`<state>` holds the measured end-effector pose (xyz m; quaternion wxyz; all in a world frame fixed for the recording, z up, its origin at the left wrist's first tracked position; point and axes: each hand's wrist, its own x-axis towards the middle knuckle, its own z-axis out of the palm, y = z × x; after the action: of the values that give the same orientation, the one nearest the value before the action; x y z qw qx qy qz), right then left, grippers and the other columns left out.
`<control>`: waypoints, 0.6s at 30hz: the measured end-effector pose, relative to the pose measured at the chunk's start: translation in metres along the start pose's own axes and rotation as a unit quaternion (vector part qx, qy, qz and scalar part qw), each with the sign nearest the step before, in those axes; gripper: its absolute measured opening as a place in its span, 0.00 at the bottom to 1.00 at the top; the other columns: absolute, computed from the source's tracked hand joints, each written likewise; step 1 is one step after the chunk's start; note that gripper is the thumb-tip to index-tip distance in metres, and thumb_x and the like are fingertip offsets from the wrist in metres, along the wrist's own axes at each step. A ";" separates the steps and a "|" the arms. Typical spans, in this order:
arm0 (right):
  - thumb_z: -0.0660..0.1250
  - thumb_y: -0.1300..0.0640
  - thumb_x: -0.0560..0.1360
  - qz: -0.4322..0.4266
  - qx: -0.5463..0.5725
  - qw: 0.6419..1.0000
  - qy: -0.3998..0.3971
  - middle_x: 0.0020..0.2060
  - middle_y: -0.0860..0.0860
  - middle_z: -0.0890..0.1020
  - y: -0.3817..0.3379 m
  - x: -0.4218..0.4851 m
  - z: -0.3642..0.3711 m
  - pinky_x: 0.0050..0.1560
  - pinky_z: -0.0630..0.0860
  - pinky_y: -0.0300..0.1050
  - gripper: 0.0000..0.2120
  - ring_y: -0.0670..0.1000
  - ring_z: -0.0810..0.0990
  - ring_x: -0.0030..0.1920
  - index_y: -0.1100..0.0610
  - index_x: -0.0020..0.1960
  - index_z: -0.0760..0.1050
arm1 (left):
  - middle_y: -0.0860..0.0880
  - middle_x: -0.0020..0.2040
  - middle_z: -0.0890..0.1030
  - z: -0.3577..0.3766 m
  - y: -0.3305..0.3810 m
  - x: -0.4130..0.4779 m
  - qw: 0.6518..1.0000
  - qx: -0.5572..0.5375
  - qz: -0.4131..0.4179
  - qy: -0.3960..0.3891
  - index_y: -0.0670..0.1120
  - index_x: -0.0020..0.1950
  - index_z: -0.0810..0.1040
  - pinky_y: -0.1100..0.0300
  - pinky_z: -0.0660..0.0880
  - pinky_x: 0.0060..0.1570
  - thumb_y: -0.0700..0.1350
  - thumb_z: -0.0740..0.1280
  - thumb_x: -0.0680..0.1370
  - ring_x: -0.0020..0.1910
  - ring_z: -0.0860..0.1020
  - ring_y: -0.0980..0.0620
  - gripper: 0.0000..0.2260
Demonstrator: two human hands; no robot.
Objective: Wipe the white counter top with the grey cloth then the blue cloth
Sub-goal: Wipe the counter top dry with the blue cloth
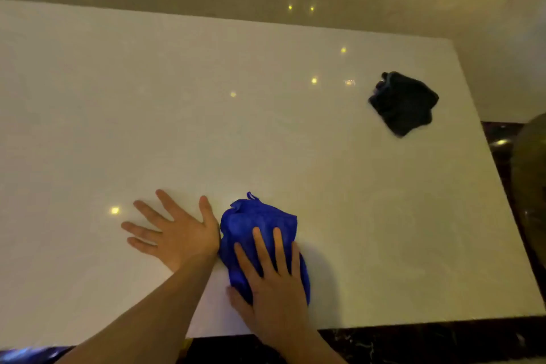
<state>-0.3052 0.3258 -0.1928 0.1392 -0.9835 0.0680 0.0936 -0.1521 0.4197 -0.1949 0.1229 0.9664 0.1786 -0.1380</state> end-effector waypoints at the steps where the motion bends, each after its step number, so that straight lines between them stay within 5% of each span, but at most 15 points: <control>1: 0.58 0.34 0.78 -0.003 -0.006 1.000 -0.002 0.82 0.53 0.55 -0.002 -0.001 -0.006 0.75 0.56 0.70 0.35 0.64 0.54 0.80 0.44 0.81 0.56 | 0.40 0.81 0.44 -0.004 0.000 -0.002 1.000 -0.013 -0.001 -0.018 0.50 0.81 0.46 0.36 0.38 0.74 0.69 0.44 0.75 0.77 0.40 0.30 0.39; 4: 0.64 0.40 0.78 0.119 0.032 0.991 0.058 0.79 0.57 0.64 -0.002 -0.004 -0.036 0.69 0.71 0.65 0.31 0.63 0.66 0.77 0.47 0.79 0.65 | 0.41 0.81 0.44 -0.017 -0.010 -0.003 0.997 -0.036 0.046 -0.057 0.49 0.80 0.49 0.36 0.37 0.73 0.72 0.41 0.73 0.77 0.39 0.31 0.42; 6: 0.65 0.41 0.78 0.316 0.127 0.940 0.027 0.79 0.56 0.63 0.002 -0.008 -0.045 0.69 0.70 0.59 0.36 0.61 0.66 0.75 0.48 0.81 0.57 | 0.40 0.80 0.49 -0.023 -0.019 -0.007 0.985 -0.014 0.144 -0.096 0.47 0.78 0.57 0.37 0.44 0.73 0.74 0.45 0.71 0.77 0.45 0.33 0.44; 8: 0.69 0.43 0.77 0.408 0.243 0.880 0.000 0.72 0.56 0.68 0.001 -0.017 -0.043 0.66 0.75 0.54 0.38 0.58 0.71 0.69 0.54 0.80 0.57 | 0.41 0.77 0.57 -0.028 -0.023 -0.024 0.950 0.036 0.279 -0.132 0.47 0.74 0.64 0.40 0.54 0.70 0.73 0.55 0.71 0.74 0.55 0.37 0.40; 11: 0.71 0.57 0.77 0.398 0.400 0.826 0.013 0.53 0.52 0.79 -0.007 -0.020 -0.046 0.48 0.81 0.40 0.26 0.50 0.80 0.49 0.59 0.72 0.67 | 0.43 0.62 0.72 -0.032 -0.004 -0.048 0.904 0.028 0.378 -0.197 0.44 0.59 0.73 0.48 0.70 0.58 0.57 0.67 0.73 0.62 0.70 0.40 0.21; 14: 0.68 0.66 0.76 0.415 0.524 0.743 0.023 0.49 0.61 0.84 0.011 -0.022 -0.062 0.52 0.82 0.55 0.09 0.56 0.82 0.46 0.62 0.55 0.78 | 0.46 0.43 0.78 -0.045 0.031 -0.072 0.867 -0.083 0.362 -0.333 0.43 0.45 0.72 0.49 0.76 0.48 0.39 0.65 0.73 0.46 0.77 0.42 0.03; 16: 0.68 0.68 0.76 0.418 0.597 0.682 0.056 0.51 0.62 0.85 0.040 -0.024 -0.086 0.54 0.83 0.60 0.09 0.60 0.84 0.50 0.61 0.54 0.81 | 0.42 0.48 0.81 -0.057 0.060 -0.081 0.845 -0.150 0.318 -0.402 0.41 0.53 0.74 0.44 0.78 0.52 0.36 0.65 0.74 0.49 0.80 0.40 0.08; 18: 0.69 0.68 0.76 0.405 0.640 0.647 0.089 0.52 0.58 0.86 0.083 -0.028 -0.118 0.50 0.85 0.54 0.11 0.58 0.85 0.52 0.56 0.56 0.81 | 0.39 0.56 0.81 -0.066 0.100 -0.093 0.817 -0.234 0.283 -0.444 0.42 0.60 0.74 0.40 0.79 0.55 0.34 0.66 0.75 0.54 0.80 0.38 0.14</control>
<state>-0.3260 0.2158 -0.0975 0.6757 -0.5275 0.5148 -0.0139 -0.1833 0.3195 -0.0855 0.4451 0.7502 -0.1494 -0.4656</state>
